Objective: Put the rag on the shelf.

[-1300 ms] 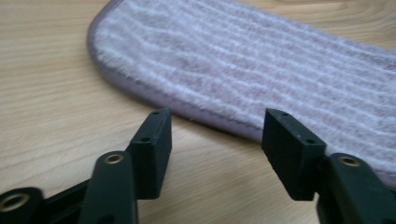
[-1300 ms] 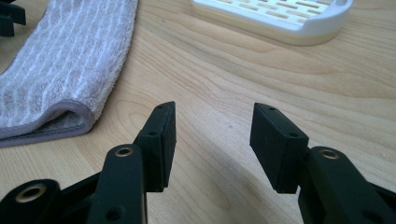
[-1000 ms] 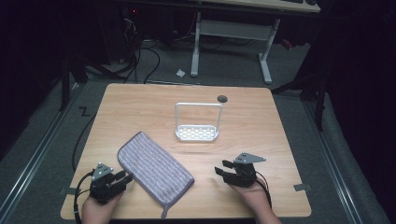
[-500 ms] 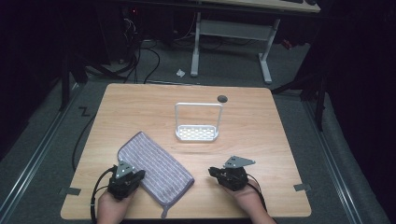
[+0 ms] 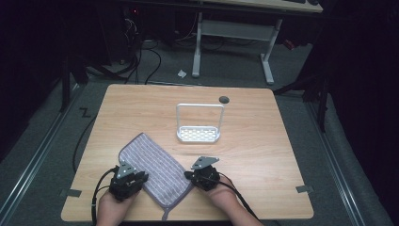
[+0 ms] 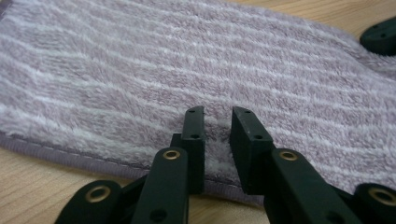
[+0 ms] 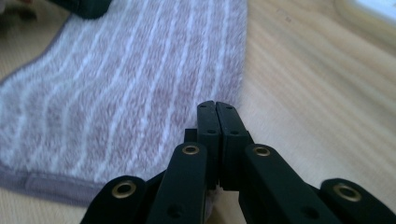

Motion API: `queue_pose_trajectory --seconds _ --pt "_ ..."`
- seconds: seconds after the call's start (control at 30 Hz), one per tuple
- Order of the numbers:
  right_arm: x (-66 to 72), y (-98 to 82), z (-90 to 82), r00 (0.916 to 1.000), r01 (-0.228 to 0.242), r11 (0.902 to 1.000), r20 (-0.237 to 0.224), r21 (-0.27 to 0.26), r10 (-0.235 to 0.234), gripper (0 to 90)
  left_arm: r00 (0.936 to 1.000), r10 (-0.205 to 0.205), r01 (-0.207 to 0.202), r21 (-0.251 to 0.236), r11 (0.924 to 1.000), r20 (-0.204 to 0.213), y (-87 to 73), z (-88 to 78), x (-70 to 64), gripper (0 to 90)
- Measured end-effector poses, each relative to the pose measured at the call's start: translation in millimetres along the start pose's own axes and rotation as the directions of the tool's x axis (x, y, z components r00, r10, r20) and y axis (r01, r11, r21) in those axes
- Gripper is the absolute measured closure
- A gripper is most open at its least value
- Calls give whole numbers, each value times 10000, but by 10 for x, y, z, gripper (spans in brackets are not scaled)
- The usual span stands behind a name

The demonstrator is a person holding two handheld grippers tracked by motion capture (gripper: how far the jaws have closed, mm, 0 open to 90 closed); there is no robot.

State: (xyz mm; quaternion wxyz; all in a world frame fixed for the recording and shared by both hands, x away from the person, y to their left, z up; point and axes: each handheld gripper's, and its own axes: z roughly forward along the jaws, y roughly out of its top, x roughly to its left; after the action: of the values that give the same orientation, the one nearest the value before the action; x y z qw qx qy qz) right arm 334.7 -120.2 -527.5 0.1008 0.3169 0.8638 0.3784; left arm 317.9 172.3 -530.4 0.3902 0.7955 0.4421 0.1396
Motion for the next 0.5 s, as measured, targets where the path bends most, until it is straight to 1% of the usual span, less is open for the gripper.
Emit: queue_pose_trajectory --seconds 0.07,0.1,0.17,0.2,0.23,0.27,0.3,0.33,0.4,0.43,0.47,0.5 --pt "31 -75 -82 10000 -19 10000 -58 29 20 894 10000 45 -45 -13 10000 8 1 6 -12 723" --pt "53 -123 -138 10000 16 10000 -10 77 -16 894 10000 45 -45 -13 10000 8 1 6 -12 710" --pt "101 -242 -259 9999 116 9998 -12 136 -116 892 9999 -54 55 -60 10000 102 9 23 -45 670" --pt "101 -242 -259 9999 116 9998 -12 136 -116 892 9999 -54 55 -60 10000 102 9 23 -45 644" --pt "149 -401 -394 10000 41 9999 -85 131 -40 882 9999 -91 92 -77 9999 117 22 25 -70 616" --pt "158 -441 -437 10000 -50 9999 -66 101 51 878 9999 -91 92 -77 9999 117 22 25 -70 593" --pt "167 -469 -495 9999 -151 9998 -9 -132 151 875 9989 -349 357 -267 9990 304 38 7 -78 568" --pt "169 -443 -549 9998 -192 9988 29 -454 194 867 9986 -414 424 -327 9986 322 42 -3 -77 554" --pt "159 -317 -557 9999 -64 9973 152 -735 76 864 9985 -489 500 -425 9978 259 43 -19 -75 541" --pt "145 -223 -523 9999 6 9962 142 -869 6 864 9988 -453 460 -363 9983 189 36 -24 -71 539" --pt "125 -95 -443 9998 111 9952 192 -972 -93 865 9988 -453 460 -363 9983 189 36 -24 -71 537" --pt "108 -14 -376 9997 153 9950 178 -988 -136 865 9986 -503 507 -311 9982 143 17 -21 -67 537"
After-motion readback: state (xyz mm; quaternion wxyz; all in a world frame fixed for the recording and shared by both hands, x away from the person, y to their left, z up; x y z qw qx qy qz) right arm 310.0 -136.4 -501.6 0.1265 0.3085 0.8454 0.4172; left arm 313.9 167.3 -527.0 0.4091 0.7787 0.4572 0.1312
